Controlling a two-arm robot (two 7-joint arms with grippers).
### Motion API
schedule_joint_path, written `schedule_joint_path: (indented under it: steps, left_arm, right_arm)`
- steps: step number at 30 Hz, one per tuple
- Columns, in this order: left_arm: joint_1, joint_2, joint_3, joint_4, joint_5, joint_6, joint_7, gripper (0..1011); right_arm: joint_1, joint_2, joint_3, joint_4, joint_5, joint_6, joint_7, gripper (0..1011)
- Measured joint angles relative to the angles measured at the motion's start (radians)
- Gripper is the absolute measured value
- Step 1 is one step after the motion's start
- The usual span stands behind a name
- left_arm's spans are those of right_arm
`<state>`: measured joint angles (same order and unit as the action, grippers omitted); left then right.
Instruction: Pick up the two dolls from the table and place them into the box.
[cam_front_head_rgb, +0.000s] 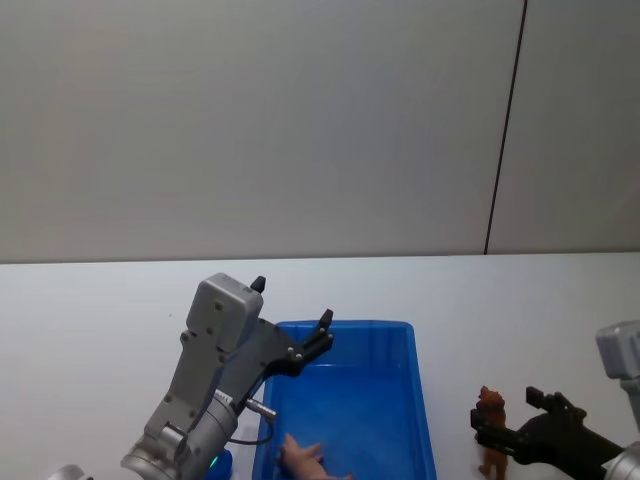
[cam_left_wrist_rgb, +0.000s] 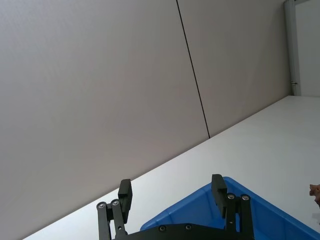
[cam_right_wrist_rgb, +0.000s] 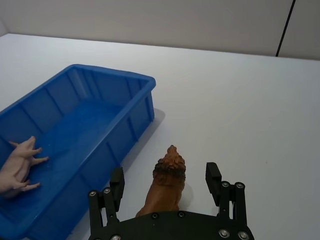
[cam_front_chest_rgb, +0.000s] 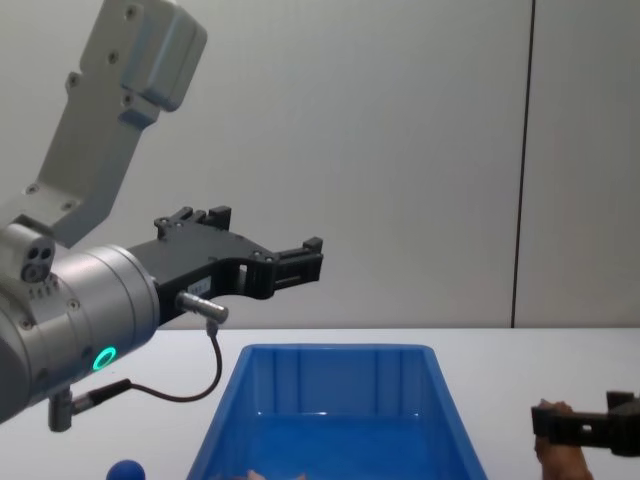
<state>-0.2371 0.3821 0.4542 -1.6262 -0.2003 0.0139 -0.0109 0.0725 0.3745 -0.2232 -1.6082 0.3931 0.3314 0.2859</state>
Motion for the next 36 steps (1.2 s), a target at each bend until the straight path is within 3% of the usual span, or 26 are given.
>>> schedule_joint_path:
  steps: [6,12,27,36]
  left_arm:
    - [0.0,0.0,0.0,0.0,0.0,0.0,0.0,1001]
    - [0.0,0.0,0.0,0.0,0.0,0.0,0.0,1001]
    - [0.0,0.0,0.0,0.0,0.0,0.0,0.0,1002]
    - [0.0,0.0,0.0,0.0,0.0,0.0,0.0,1001]
  right_arm:
    - [0.028,-0.016,-0.004,0.043,0.016,0.032,0.005,994]
    - [0.064,-0.035,-0.009,0.095,0.031,0.059,0.015,881]
    - [0.123,-0.065,-0.016,0.173,0.051,0.086,0.03,426]
    - [0.137,-0.07,-0.016,0.173,0.048,0.061,0.032,424]
